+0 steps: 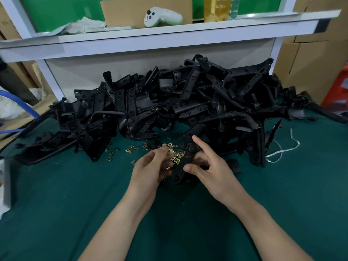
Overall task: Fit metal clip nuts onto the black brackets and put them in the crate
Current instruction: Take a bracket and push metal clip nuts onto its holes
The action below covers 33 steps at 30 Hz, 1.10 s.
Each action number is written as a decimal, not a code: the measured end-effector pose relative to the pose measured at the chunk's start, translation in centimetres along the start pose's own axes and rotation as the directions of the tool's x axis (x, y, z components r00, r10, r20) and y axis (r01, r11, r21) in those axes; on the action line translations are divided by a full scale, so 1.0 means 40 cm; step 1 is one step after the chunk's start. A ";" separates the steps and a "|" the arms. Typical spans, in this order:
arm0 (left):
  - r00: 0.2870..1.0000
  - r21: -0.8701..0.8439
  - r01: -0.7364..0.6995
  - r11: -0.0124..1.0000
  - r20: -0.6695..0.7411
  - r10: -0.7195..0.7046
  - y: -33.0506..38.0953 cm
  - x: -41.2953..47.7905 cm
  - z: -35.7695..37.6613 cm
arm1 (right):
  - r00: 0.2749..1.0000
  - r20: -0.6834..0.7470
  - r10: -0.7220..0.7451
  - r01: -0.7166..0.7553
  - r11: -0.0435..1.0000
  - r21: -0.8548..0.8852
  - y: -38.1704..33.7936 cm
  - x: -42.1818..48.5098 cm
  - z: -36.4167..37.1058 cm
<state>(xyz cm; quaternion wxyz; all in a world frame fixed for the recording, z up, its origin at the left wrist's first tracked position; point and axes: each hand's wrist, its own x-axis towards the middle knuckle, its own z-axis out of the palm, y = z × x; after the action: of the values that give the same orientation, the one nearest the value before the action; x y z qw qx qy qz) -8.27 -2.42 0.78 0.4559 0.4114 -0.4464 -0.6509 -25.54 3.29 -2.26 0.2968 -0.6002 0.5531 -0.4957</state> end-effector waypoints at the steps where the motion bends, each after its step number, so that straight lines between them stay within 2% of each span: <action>1: 0.999 0.069 -0.039 0.997 0.000 0.039 -0.003 -0.002 0.003 | 1.000 -0.001 -0.003 0.003 1.000 -0.008 -0.001 0.000 -0.001; 7: 0.979 0.260 -0.199 0.945 0.010 0.204 -0.015 -0.013 0.006 | 1.000 0.014 -0.018 0.019 0.995 -0.093 -0.003 0.000 0.003; 20: 0.968 0.333 -0.250 0.909 0.053 0.247 -0.023 -0.018 0.017 | 1.000 0.009 -0.017 0.018 0.992 -0.126 -0.016 -0.002 0.004; 26: 0.955 0.333 -0.276 0.902 -0.008 0.295 -0.025 -0.018 0.024 | 1.000 0.016 -0.015 0.017 0.991 -0.130 -0.018 -0.003 0.006; 33: 0.961 0.345 -0.268 0.900 0.030 0.275 -0.025 -0.020 0.023 | 1.000 0.015 0.000 0.002 0.991 -0.134 -0.018 -0.002 0.004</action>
<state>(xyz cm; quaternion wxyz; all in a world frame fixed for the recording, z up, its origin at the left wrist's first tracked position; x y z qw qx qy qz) -9.18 -1.26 0.16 0.4668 0.4251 -0.6022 -0.4885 -25.13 3.51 -1.67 0.2600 -0.6226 0.5826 -0.4531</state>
